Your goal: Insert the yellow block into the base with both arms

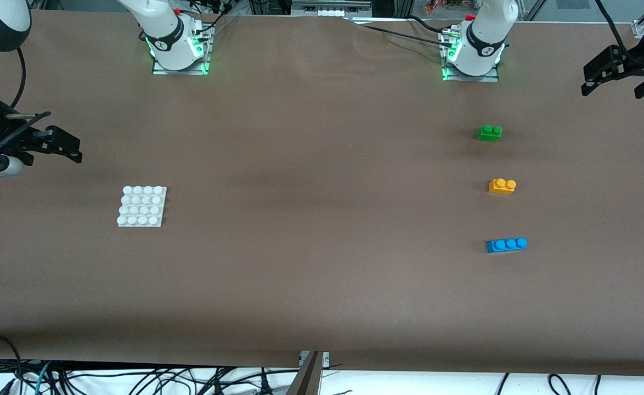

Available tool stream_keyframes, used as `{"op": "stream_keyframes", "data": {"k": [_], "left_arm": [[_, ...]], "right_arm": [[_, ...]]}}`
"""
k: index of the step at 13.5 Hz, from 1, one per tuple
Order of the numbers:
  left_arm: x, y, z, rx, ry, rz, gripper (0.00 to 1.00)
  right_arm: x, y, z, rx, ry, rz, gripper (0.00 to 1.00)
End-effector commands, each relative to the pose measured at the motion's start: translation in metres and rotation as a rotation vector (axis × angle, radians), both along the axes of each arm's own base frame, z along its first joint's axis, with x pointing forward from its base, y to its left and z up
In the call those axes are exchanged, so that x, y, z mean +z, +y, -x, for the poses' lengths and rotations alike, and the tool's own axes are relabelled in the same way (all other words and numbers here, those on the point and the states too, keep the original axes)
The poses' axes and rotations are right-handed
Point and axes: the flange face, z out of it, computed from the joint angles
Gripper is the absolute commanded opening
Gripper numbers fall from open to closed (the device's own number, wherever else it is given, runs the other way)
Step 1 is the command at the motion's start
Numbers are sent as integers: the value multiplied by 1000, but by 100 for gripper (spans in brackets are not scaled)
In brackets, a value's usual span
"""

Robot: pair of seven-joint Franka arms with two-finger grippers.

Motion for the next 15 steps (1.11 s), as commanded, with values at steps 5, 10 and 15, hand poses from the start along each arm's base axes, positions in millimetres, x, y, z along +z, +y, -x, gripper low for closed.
{"op": "stream_keyframes", "data": {"k": [5, 10, 15], "left_arm": [[6, 1, 3, 9, -5, 2, 100], [5, 1, 2, 9, -3, 3, 100], [5, 1, 2, 9, -5, 2, 100]], "right_arm": [[5, -2, -3, -1, -7, 7, 100], [6, -2, -4, 3, -8, 6, 100], [6, -3, -4, 6, -8, 6, 100]]}}
